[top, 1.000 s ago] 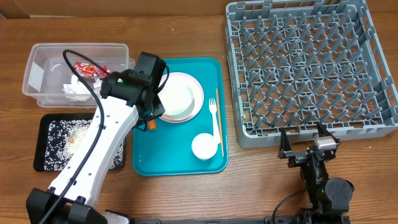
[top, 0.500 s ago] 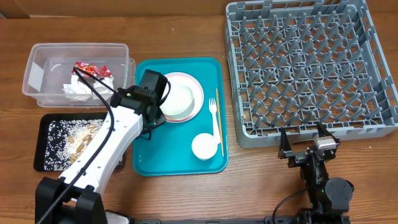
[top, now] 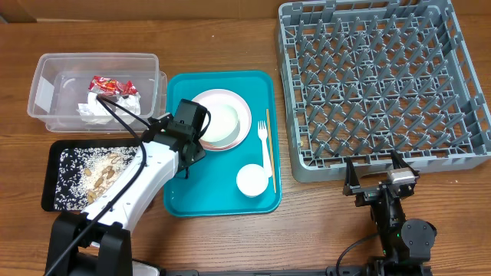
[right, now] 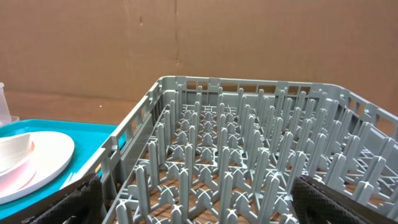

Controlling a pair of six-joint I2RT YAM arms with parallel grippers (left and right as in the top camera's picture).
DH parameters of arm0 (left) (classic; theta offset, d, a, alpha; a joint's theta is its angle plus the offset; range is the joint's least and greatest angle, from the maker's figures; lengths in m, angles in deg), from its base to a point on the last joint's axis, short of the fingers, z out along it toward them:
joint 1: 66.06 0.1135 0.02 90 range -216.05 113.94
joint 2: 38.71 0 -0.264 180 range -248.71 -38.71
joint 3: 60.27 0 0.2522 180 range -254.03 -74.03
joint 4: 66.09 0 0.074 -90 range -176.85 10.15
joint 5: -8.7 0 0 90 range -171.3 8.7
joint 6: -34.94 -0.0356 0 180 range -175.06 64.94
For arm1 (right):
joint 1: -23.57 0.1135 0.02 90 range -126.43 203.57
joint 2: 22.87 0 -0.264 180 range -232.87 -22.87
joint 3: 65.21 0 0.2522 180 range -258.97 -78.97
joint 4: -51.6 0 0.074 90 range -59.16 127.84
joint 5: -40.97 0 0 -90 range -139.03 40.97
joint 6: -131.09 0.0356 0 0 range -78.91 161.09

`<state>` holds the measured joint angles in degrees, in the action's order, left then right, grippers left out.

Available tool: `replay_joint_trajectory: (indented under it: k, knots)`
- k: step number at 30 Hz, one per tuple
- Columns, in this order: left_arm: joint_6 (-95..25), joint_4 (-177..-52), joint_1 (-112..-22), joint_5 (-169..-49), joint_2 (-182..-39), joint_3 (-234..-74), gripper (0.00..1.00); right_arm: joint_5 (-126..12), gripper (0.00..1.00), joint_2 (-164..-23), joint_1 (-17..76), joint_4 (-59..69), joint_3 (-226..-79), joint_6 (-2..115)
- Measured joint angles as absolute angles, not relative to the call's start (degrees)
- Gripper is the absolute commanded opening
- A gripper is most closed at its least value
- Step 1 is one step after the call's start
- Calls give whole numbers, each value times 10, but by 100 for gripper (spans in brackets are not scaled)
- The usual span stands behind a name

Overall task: Sort waste into correct bins and load items into the dishwasher
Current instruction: 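Move the left gripper over the orange carrot and lower around it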

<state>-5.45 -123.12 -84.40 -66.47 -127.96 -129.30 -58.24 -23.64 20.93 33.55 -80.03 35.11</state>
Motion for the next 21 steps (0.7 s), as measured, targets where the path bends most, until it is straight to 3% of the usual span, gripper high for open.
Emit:
replay_joint_trajectory:
  k: [21]
  knots:
    - [-76, -1149, -838, -665, -1289, -1261, 63, -582, 100, -236, 209, 336, -800, 351]
